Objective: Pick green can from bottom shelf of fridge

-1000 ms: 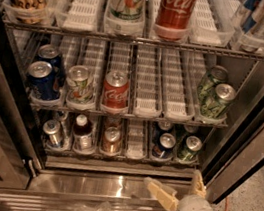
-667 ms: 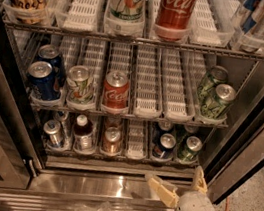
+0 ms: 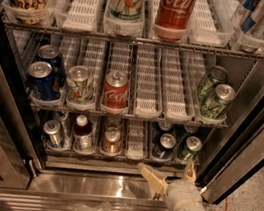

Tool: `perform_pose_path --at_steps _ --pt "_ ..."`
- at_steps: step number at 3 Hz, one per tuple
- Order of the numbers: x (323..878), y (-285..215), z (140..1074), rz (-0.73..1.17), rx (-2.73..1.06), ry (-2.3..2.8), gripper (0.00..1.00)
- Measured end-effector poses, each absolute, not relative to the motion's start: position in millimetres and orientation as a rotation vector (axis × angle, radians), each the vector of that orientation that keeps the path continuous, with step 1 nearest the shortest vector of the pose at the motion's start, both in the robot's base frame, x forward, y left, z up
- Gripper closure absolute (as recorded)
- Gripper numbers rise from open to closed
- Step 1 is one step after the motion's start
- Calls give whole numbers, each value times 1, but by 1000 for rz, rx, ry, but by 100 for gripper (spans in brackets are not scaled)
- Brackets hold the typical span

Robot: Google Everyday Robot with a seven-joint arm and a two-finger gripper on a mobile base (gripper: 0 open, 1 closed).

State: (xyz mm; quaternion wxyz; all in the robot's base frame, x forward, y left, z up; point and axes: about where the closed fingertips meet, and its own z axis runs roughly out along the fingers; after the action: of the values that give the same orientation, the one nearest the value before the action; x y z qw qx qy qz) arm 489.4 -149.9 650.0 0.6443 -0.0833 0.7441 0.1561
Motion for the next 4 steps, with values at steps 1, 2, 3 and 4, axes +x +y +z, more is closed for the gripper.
perform_pose_path --at_steps 1,2,3,4 --pt "494 -157 643 287 -200 1696 0" --pt "494 -157 642 287 -200 1696 0" --pt "498 -163 632 238 -166 1724 0" --pt "504 -167 624 201 -132 1768 0"
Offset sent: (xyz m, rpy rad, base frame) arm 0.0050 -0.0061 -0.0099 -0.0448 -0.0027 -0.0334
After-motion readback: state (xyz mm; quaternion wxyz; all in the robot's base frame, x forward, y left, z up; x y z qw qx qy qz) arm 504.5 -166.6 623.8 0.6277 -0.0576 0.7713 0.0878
